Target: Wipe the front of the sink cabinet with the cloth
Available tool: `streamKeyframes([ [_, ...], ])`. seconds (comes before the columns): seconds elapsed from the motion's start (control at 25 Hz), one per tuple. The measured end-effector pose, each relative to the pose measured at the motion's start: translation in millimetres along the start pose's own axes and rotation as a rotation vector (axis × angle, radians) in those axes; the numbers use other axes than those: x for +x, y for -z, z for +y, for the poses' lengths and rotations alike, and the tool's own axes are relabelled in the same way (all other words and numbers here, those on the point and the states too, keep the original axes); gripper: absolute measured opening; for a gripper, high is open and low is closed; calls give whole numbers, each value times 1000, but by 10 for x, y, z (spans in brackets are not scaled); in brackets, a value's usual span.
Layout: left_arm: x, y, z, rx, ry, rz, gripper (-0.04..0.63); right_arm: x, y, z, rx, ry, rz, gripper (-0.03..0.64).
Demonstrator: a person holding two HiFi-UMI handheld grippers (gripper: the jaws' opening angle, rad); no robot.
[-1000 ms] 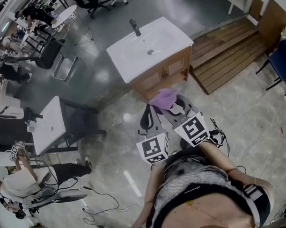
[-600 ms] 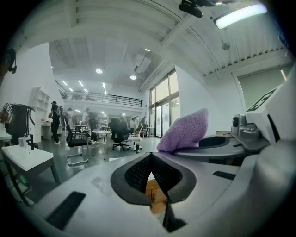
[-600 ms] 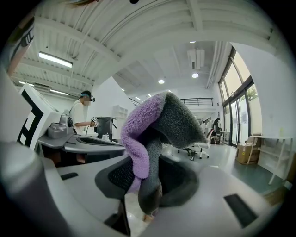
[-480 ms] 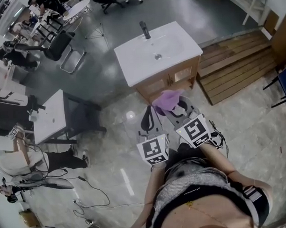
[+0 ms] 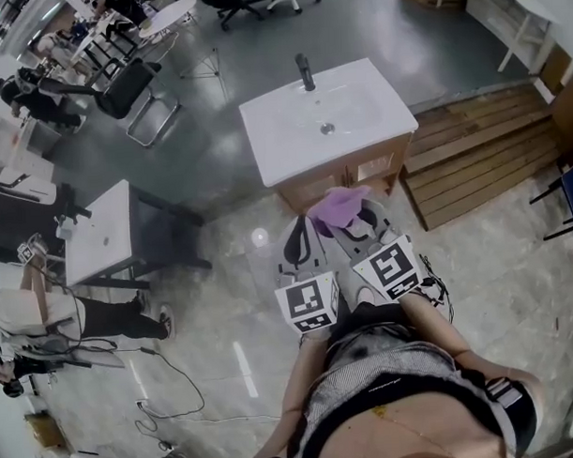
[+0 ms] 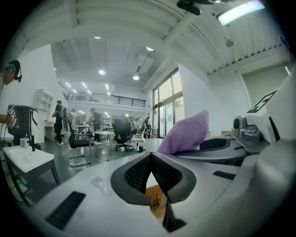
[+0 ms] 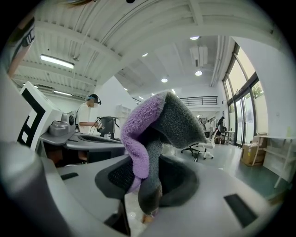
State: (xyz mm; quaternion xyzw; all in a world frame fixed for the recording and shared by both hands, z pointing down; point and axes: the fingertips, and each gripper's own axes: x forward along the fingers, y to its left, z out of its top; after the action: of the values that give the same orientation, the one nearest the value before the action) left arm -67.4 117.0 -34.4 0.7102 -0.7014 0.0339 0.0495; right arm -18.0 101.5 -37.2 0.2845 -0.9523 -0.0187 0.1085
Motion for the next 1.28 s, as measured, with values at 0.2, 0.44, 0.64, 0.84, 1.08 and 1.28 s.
streamKeyframes([
  [0.2, 303, 20, 217, -8, 30, 2, 6, 340, -5, -140, 0, 36, 18, 181],
  [0.44, 750, -23, 556, -4, 91, 9, 6, 824, -108, -293, 1, 84, 31, 181],
  [0.64, 1041, 32, 803, -10, 128, 23, 6, 1199, -71, -365, 9, 112, 58, 180],
  [0.84, 1286, 85, 1058, -12, 140, 41, 6, 1543, -88, -424, 4, 127, 73, 181],
  [1.08, 1527, 122, 1293, -24, 167, 44, 6, 1869, -72, -475, 4, 148, 89, 181],
  [1.28, 1650, 207, 1383, -25, 187, 61, 6, 2039, -11, -532, 7, 152, 105, 181],
])
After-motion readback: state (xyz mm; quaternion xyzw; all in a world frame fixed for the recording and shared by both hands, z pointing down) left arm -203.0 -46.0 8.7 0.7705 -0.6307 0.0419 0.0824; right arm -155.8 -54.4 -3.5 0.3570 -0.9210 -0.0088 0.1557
